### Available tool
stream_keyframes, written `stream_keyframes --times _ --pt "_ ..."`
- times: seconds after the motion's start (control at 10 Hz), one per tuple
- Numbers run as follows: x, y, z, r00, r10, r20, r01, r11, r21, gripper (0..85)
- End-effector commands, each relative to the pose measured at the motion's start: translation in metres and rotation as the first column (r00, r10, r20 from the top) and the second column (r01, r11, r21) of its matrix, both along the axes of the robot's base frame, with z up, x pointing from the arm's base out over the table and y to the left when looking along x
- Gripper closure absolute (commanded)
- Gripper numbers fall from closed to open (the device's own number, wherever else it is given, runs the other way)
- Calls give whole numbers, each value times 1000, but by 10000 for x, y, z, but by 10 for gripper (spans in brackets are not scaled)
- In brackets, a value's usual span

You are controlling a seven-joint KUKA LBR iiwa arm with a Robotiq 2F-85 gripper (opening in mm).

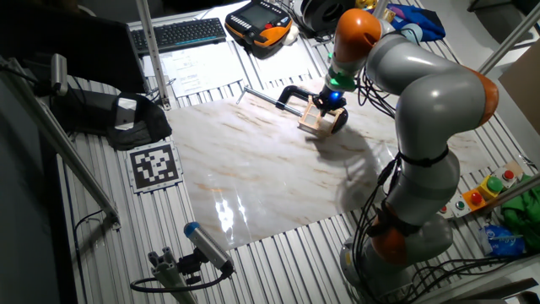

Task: Open a sliding window

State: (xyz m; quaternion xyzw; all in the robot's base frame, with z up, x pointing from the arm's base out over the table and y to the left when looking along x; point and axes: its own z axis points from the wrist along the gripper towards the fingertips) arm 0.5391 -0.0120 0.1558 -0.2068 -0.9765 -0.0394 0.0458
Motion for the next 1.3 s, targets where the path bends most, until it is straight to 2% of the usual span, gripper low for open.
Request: stream_keyframes --times 0.0,0.2,0.4,0.6,0.8,1.2 --pt "7 -4 -46 1000 -11 -1 11 1000 1 850" --pt "35 4 -144 999 -34 -16 34 999 12 850" --pt "82 14 -222 998 -47 -34 47 999 2 850" --pt "117 32 -282 997 -63 -41 64 998 5 850" --pt "152 34 -354 995 -86 -53 87 996 23 850" --pt "183 28 -430 992 -112 -61 114 993 20 850"
